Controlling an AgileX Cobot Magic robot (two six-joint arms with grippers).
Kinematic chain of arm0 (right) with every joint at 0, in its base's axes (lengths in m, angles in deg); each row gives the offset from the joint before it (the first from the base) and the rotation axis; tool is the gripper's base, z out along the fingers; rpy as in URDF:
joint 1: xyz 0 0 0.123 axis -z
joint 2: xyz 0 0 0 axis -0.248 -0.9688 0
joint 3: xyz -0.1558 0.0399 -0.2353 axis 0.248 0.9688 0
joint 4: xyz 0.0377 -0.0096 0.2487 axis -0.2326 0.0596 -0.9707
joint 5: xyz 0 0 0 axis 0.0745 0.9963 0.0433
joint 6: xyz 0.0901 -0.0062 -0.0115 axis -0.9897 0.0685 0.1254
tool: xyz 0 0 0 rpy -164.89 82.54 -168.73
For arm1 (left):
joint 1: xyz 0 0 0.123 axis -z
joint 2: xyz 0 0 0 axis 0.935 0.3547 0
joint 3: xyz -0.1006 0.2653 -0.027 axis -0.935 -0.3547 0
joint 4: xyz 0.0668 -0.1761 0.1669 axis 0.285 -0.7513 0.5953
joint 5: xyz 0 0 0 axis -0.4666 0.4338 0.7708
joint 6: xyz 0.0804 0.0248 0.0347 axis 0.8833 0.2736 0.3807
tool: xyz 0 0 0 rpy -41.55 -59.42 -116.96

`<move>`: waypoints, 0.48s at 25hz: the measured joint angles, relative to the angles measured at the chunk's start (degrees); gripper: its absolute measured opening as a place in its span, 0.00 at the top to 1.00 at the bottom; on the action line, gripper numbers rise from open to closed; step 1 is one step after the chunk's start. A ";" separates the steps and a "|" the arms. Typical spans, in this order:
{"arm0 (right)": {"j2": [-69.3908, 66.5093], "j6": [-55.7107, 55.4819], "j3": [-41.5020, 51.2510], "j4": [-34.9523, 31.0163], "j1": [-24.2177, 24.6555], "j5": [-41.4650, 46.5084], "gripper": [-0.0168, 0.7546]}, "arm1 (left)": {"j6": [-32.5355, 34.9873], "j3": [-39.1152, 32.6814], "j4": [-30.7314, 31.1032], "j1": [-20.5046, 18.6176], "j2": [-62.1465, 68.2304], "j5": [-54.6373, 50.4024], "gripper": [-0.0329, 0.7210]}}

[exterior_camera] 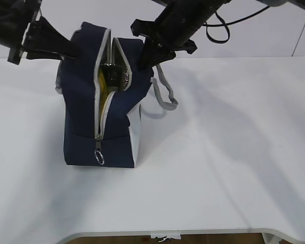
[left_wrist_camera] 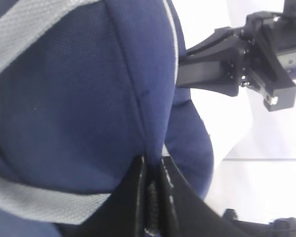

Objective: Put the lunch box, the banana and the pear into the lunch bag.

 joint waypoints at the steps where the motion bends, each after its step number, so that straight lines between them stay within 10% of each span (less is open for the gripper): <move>1: 0.81 0.00 0.00 0.81 0.00 0.12 0.97 | 0.00 0.00 -0.72 0.99 0.00 0.21 0.94; 12: 8.57 -4.22 0.97 17.36 0.00 1.37 0.97 | 0.04 0.00 -9.03 12.05 2.04 9.37 0.94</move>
